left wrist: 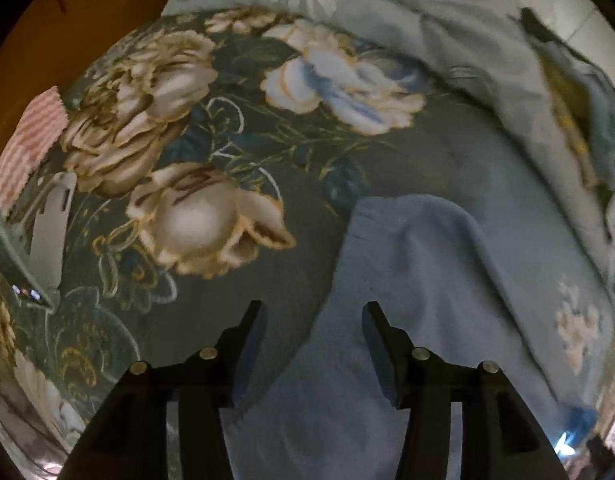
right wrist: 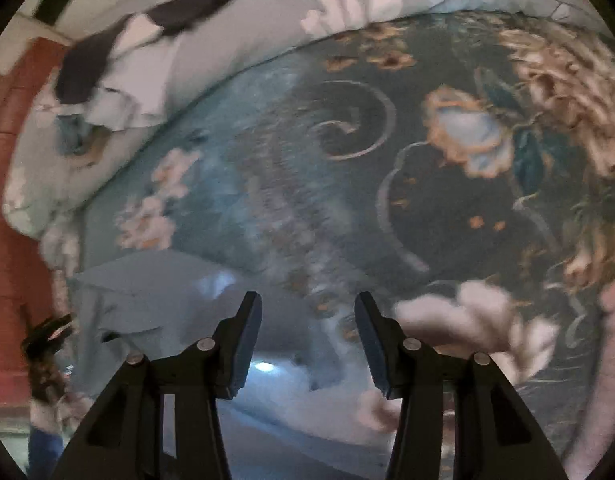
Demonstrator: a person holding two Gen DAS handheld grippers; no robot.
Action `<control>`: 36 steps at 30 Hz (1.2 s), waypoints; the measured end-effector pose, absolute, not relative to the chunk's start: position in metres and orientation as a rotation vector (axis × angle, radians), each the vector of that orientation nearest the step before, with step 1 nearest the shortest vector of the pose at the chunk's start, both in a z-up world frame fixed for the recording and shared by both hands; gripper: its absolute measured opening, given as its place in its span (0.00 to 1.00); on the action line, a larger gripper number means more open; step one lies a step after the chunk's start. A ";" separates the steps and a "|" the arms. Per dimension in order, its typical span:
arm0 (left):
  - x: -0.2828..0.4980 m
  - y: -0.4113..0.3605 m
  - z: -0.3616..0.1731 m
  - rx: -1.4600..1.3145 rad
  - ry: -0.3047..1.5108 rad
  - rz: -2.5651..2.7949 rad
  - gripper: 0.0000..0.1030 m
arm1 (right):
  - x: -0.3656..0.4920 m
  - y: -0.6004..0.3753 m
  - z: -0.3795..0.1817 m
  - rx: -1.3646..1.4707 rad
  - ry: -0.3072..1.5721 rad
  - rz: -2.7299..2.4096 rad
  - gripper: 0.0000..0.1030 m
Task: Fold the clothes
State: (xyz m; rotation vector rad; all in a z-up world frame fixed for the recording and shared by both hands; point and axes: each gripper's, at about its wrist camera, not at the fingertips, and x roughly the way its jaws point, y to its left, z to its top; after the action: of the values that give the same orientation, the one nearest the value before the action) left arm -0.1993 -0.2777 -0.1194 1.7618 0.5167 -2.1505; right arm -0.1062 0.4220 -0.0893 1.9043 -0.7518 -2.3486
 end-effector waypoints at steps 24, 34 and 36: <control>-0.231 -0.265 -0.135 1.781 0.618 -2.184 0.59 | -0.085 0.401 -0.117 1.785 -0.751 -2.171 0.05; -0.235 -0.259 -0.127 1.763 0.606 -2.247 0.58 | -0.150 0.467 -0.056 1.541 -0.845 -2.478 0.02; -0.235 -0.259 -0.125 1.752 0.590 -2.258 0.57 | -0.165 0.483 -0.057 1.567 -0.866 -2.520 0.02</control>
State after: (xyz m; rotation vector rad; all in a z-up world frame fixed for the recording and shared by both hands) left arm -0.2350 -0.2589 -0.1251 1.7520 0.5898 -2.2580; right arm -0.1651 0.4834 -0.0574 1.5670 -0.8659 -2.5199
